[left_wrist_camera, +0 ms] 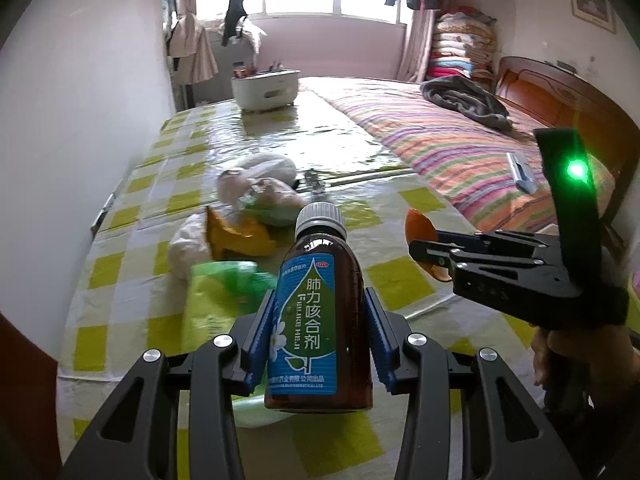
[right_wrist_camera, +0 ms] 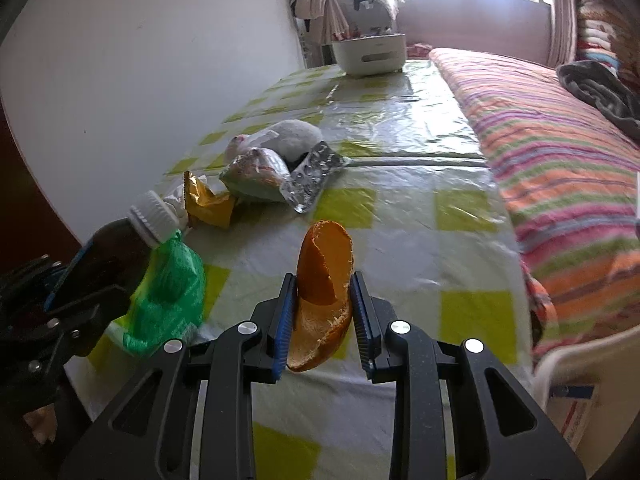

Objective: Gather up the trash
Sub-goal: 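Carry the orange peel over the white bin and open the right tool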

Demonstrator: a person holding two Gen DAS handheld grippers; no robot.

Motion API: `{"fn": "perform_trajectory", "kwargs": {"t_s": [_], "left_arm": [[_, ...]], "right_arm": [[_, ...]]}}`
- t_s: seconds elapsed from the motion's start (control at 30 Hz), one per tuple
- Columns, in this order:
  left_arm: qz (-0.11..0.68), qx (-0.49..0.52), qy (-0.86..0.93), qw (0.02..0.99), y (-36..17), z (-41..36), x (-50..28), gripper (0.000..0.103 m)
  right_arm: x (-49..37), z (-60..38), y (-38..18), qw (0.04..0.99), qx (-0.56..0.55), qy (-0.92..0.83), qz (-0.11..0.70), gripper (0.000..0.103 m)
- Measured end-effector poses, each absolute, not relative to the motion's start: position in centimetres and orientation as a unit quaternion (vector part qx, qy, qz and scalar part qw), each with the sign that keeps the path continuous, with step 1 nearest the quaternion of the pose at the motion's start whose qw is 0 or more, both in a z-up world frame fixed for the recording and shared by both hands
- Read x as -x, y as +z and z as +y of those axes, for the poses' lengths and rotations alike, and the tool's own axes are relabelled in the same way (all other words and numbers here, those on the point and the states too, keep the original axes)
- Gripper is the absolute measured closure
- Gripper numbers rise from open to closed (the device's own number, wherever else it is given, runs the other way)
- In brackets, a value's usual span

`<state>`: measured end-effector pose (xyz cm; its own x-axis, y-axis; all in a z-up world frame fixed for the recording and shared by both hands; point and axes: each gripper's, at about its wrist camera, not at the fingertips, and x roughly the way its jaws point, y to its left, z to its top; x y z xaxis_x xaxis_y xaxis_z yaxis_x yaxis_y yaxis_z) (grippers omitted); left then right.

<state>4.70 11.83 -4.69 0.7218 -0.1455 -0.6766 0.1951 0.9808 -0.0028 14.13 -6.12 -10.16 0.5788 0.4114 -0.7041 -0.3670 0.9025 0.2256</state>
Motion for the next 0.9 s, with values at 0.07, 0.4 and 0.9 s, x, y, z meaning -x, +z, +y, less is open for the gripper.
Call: {"fn": "perform_trajectory", "kwargs": {"t_s": [0.07, 0.4, 0.9], "left_arm": [[0.361, -0.04, -0.101, 0.926, -4.7, 10.9, -4.7, 0.062], [0.368, -0.041, -0.161, 0.915, -4.9, 6.1, -4.6, 0.061], [0.369, -0.075, -0.21, 0.902, -5.7, -0.1, -3.6, 0.061]], "right_arm": [[-13.4, -7.1, -10.0, 0.891, -0.031, 0.215, 0.399, 0.076], [-10.6, -12.0, -9.5, 0.904, -0.055, 0.184, 0.383, 0.076], [-6.9, -21.4, -9.1, 0.923, -0.129, 0.105, 0.347, 0.076]]}}
